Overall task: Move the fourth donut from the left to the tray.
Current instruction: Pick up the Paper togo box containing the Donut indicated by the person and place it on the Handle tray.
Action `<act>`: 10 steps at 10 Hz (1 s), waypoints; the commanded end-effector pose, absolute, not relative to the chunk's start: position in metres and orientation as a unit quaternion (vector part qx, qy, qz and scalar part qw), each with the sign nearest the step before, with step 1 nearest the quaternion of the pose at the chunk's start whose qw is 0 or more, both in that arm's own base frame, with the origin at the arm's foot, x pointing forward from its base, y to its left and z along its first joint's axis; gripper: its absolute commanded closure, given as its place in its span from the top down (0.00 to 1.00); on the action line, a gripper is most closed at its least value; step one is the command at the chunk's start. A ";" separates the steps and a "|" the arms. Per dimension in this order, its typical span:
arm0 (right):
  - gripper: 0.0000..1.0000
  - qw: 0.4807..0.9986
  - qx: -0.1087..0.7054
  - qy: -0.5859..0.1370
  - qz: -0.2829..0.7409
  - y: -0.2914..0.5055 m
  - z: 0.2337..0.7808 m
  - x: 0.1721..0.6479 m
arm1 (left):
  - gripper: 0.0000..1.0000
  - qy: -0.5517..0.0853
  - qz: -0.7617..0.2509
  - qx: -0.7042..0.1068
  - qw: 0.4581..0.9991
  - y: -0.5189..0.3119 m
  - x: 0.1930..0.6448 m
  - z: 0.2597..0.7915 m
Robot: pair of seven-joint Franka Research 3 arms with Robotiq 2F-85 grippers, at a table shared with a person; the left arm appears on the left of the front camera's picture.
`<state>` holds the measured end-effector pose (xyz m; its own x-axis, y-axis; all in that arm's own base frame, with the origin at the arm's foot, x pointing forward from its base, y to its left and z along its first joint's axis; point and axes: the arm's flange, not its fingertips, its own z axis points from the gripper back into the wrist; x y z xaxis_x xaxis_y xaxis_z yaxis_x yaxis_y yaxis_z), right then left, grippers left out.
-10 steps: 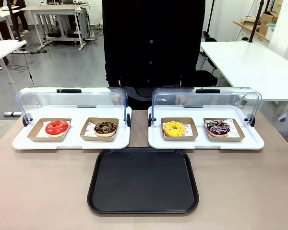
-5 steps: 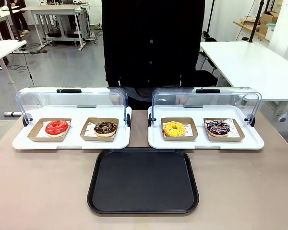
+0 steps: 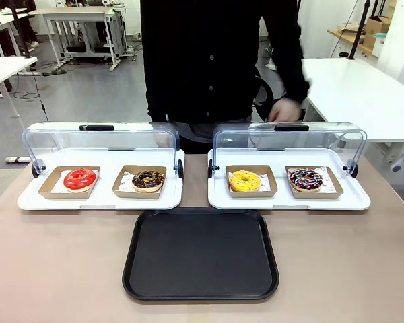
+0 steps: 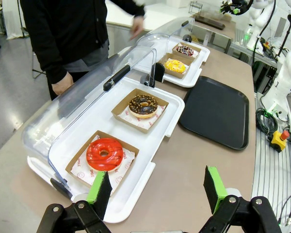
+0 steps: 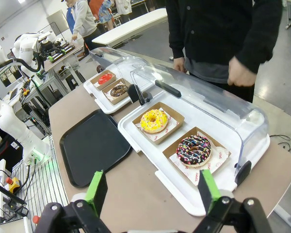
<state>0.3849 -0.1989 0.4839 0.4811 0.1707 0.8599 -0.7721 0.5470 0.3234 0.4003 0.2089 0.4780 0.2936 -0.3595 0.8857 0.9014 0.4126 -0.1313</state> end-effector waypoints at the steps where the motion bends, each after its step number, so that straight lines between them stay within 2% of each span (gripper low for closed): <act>1: 1.00 0.767 0.367 -0.426 0.308 -0.199 0.486 0.388 | 1.00 -0.416 -0.431 -0.335 0.727 0.209 0.400 0.479; 10: 1.00 0.767 0.367 -0.426 0.308 -0.199 0.486 0.388 | 1.00 -0.416 -0.431 -0.335 0.727 0.209 0.400 0.479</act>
<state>0.3849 -0.1990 0.4839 0.4810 0.1709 0.8599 -0.7722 0.5470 0.3232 0.4003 0.2089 0.4780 0.2936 -0.3595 0.8857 0.9014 0.4126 -0.1314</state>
